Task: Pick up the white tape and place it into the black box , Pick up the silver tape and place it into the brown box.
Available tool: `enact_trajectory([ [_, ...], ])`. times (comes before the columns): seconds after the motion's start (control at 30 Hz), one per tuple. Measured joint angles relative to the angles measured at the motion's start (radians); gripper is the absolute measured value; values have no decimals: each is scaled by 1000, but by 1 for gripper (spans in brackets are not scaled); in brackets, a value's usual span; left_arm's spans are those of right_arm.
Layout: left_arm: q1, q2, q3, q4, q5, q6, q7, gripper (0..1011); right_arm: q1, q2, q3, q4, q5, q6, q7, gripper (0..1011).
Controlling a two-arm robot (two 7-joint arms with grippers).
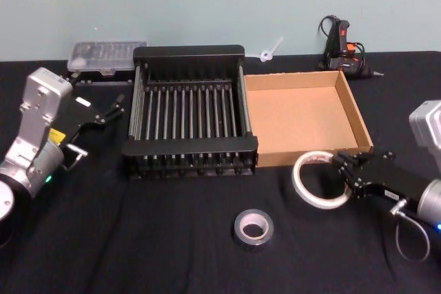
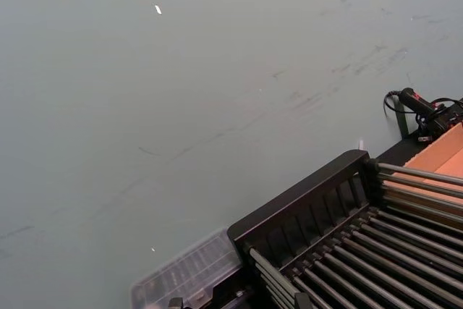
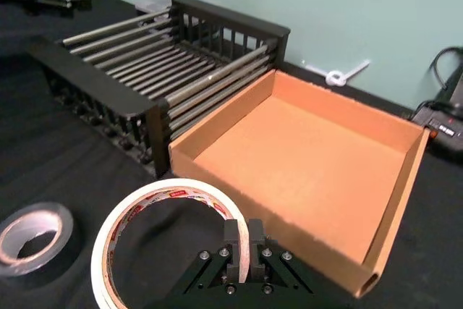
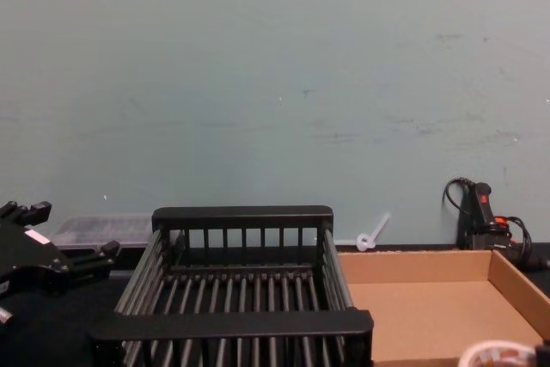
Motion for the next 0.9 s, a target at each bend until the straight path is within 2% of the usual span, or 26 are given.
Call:
enact_trajectory([
  [0.4,0,0,0,0,0,0,0,1001,73,-23,-22,36,-20,-17,-2,87],
  [0.9,0,0,0,0,0,0,0,1001,177,-73,-61,117,-52,-70,18,87],
])
